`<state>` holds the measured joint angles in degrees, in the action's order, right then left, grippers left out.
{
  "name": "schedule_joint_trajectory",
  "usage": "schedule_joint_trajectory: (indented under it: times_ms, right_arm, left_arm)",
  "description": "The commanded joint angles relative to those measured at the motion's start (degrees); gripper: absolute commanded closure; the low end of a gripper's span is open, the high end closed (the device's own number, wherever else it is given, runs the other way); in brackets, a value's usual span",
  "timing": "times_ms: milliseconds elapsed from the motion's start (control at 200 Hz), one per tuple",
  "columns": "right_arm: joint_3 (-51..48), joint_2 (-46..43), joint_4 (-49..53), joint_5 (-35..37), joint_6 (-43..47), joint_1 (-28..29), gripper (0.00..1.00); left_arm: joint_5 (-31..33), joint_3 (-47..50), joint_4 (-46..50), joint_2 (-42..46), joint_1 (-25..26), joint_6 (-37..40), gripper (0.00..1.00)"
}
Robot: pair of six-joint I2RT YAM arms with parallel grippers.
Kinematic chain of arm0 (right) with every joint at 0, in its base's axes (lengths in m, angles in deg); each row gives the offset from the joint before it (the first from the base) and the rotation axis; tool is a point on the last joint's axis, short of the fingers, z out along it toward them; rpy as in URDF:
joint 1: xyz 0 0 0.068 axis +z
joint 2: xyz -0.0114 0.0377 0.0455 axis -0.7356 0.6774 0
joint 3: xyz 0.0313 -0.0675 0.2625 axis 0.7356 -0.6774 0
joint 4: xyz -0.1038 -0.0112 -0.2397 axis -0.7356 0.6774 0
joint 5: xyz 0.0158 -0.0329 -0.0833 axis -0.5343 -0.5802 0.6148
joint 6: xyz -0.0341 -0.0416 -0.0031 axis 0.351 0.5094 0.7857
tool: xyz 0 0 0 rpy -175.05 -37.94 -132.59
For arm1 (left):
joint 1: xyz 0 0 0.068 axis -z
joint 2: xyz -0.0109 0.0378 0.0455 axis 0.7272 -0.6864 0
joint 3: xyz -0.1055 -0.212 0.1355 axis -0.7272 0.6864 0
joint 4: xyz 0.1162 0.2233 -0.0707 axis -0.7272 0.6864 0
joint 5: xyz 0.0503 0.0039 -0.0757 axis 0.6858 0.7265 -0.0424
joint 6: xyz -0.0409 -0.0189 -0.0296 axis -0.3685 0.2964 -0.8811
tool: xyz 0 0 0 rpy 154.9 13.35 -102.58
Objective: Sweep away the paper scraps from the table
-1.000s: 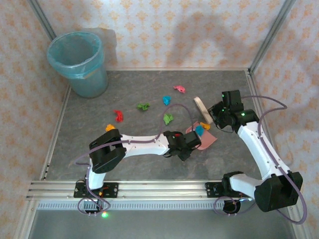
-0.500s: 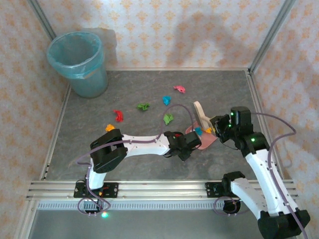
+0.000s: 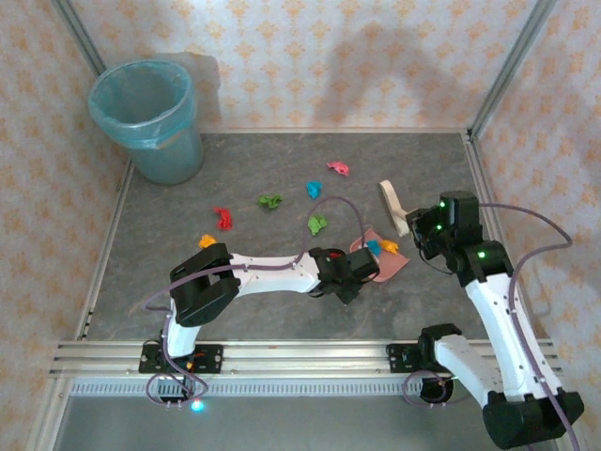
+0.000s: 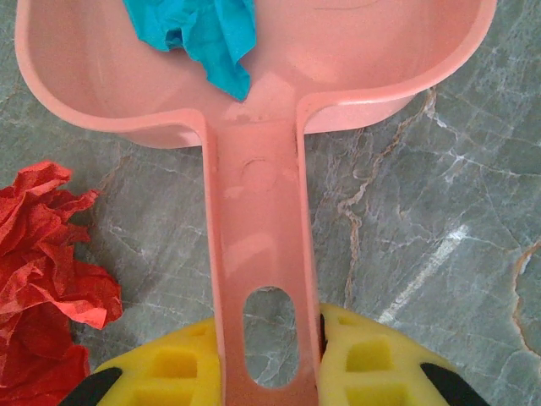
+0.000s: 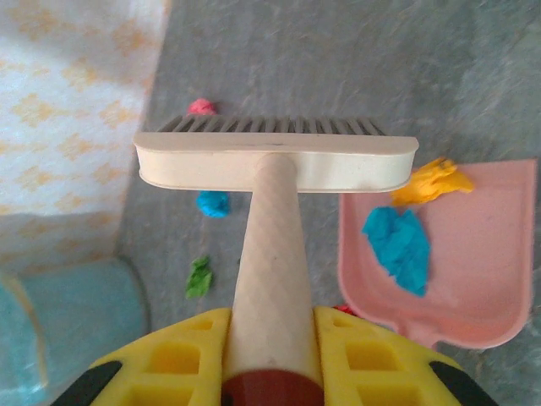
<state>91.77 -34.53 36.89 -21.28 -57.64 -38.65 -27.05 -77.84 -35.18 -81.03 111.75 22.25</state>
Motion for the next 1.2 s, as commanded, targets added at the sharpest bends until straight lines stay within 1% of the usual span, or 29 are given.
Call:
schedule_joint_trajectory:
  times_ms: [0,125,255,345,445,616,746,921,1056,1196]
  right_arm:
    - [0.56,2.18,-0.07,3.55,4.38,-0.54,1.00]
    - [0.51,4.05,1.74,4.21,6.85,-0.54,1.00]
    - [-0.53,3.09,2.30,0.63,6.95,-0.58,1.00]
    - [-1.81,0.71,2.71,-1.81,5.50,-0.54,1.00]
    - [-4.80,-3.20,0.66,-6.39,2.66,-0.39,1.00]
    - [-7.00,-7.36,0.43,-10.26,-1.24,0.43,1.00]
    - [-5.18,-10.05,2.30,-8.73,-2.28,0.42,1.00]
    - [-2.25,-10.80,5.46,-3.12,-0.17,0.41,1.00]
    - [-2.27,-11.10,5.38,-0.26,0.90,0.43,1.00]
    - [-0.87,-11.13,3.29,-0.06,2.88,0.42,1.00]
  left_arm:
    - [1.12,0.47,0.05,0.21,-0.60,-0.95,1.00]
    - [1.12,0.30,0.12,0.04,-0.68,-0.89,1.00]
    - [1.38,0.30,0.07,0.03,-0.64,-0.98,1.00]
    - [1.55,0.42,-0.14,0.03,-0.67,-1.00,1.00]
    - [1.51,0.60,-0.58,0.22,-0.65,-1.04,1.00]
    - [1.94,1.20,-1.54,0.51,-0.65,-1.26,1.00]
    - [2.23,2.17,-3.05,1.09,-0.62,-1.41,1.00]
    - [2.56,4.69,-6.84,2.14,-0.67,-1.53,1.00]
    - [3.59,6.56,-9.06,4.88,-0.54,-1.46,1.00]
    - [5.03,8.95,-11.63,7.24,-0.51,-1.67,1.00]
